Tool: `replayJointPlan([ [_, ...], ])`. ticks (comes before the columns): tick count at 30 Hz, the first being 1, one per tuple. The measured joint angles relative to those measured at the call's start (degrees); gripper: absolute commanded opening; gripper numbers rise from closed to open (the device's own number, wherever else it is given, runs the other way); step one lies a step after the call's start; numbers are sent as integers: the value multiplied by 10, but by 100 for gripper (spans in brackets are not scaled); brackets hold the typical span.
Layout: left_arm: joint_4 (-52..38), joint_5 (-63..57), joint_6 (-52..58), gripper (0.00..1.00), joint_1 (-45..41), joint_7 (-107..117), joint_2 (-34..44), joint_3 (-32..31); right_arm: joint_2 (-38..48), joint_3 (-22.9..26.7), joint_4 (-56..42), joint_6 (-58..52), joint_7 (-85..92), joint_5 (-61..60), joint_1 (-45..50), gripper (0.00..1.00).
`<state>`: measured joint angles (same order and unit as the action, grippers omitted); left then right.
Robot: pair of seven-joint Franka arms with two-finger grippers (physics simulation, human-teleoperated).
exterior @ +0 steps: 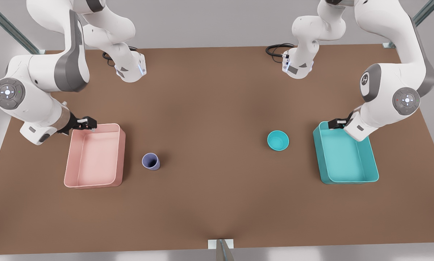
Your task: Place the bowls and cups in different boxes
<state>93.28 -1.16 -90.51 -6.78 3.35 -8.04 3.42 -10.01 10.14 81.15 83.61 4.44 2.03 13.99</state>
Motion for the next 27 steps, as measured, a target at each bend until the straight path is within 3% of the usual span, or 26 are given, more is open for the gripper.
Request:
replayJointPlan([
  [4, -1, -2, -5, 100, 2, 4, -17, -15, -22, -1, -1, 8, 3, 0, 9, 100],
  [9, 0, -38, -69, 100, -138, 37, -158, -34, -153, -2, -2, 96, -3, -31, 97, 100],
  [12, 12, -57, -127, 100, -160, 64, -200, -34, -207, -3, 5, 171, -12, -47, 106, 100],
  [19, 155, -75, -255, 100, -195, 138, -181, -34, -235, -2, 90, 313, -30, -77, 98, 100],
  [27, 193, -78, -326, 100, -216, 213, -198, -35, -231, -2, 178, 393, -38, -83, 74, 100],
])
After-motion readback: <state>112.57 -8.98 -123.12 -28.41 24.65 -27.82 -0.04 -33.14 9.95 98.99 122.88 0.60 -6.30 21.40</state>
